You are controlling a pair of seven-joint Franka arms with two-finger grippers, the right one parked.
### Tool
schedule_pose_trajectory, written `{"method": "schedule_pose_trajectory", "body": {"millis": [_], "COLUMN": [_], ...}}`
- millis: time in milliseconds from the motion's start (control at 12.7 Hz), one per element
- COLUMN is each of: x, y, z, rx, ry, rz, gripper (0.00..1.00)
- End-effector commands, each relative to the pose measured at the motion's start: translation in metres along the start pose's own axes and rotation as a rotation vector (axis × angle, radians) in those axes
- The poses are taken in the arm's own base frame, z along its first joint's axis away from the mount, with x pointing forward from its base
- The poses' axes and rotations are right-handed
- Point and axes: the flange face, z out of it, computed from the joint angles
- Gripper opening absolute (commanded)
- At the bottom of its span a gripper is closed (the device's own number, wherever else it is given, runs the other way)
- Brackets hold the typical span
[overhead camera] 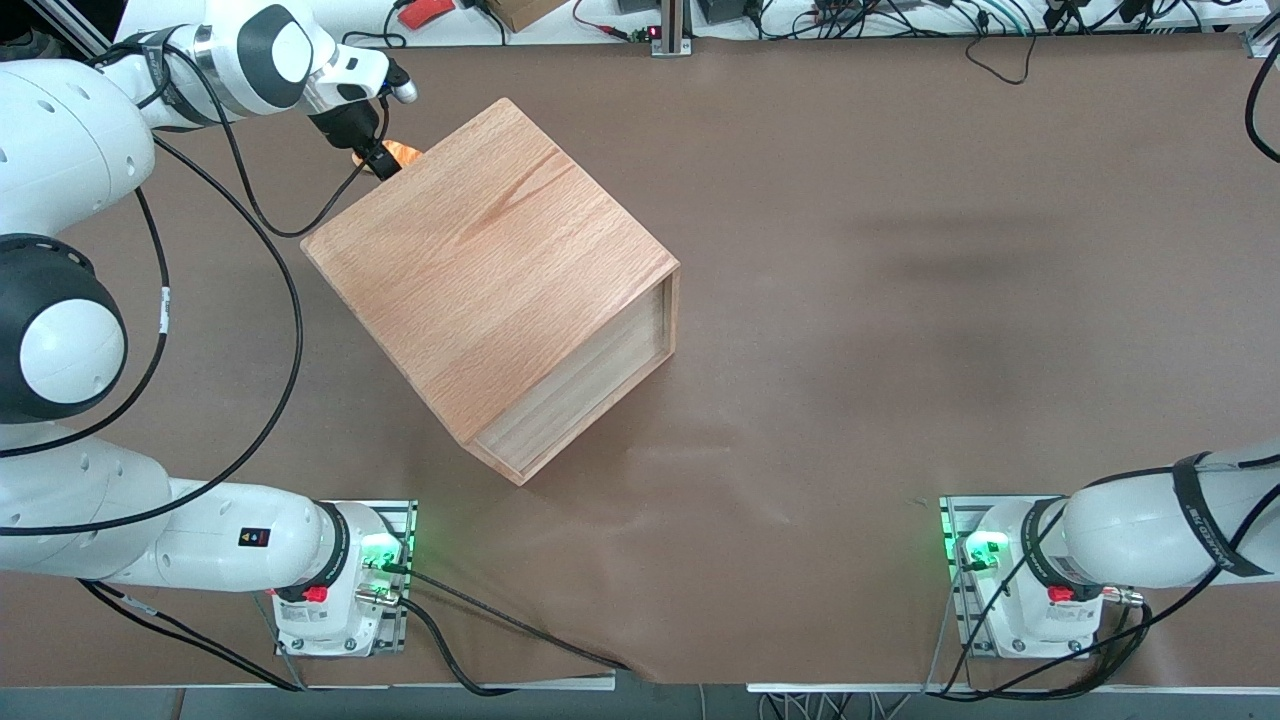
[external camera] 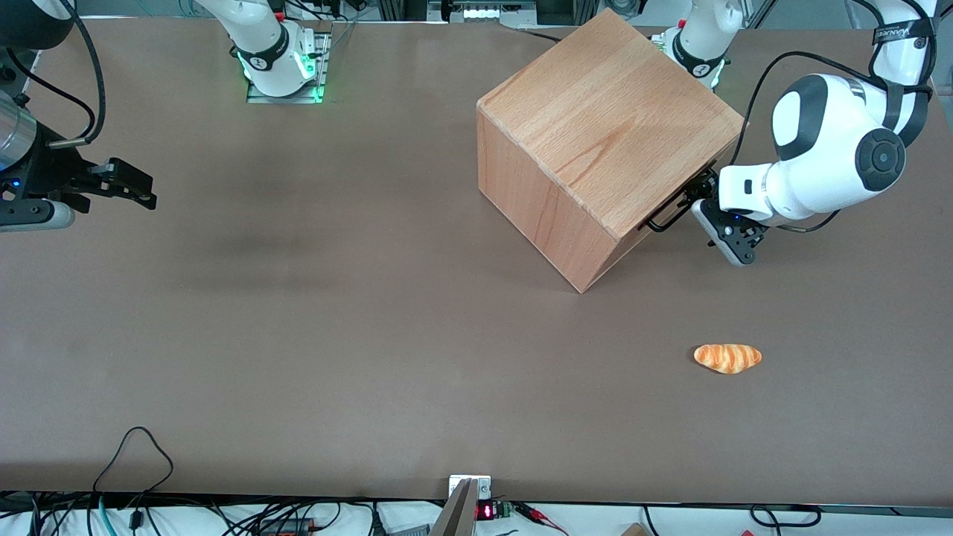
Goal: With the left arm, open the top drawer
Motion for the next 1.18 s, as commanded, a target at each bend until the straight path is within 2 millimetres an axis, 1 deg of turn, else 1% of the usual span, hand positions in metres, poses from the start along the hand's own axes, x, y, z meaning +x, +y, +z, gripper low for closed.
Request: {"method": "schedule_pose_trajectory", "body": {"millis": [0, 79, 236, 393, 551, 629, 787, 865, 944, 1022, 1101], "x": [-0.006, -0.008, -0.018, -0.029, -0.047, -0.053, -0.070, -0.077, -0.079, -0.081, -0.078], "y": [-0.013, -0.018, -0.042, -0.061, -0.094, -0.103, -0.121, -0.129, -0.138, -0.140, -0.141], "z": [-0.001, -0.003, -0.010, -0.018, -0.026, -0.027, -0.028, -0.032, -0.039, -0.045, -0.055], "rx": [0.002, 0.016, 0.078, 0.120, 0.209, 0.234, 0.254, 0.276, 0.306, 0.321, 0.336], "ry": [0.035, 0.048, 0.098, 0.132, 0.191, 0.203, 0.202, 0.214, 0.224, 0.223, 0.236], "rz": [-0.006, -0.029, -0.073, -0.111, -0.168, -0.183, -0.218, -0.233, -0.234, -0.239, -0.239], "gripper": [0.99, 0.99, 0.99, 0.99, 0.99, 0.99, 0.99, 0.99, 0.99, 0.99, 0.99]}}
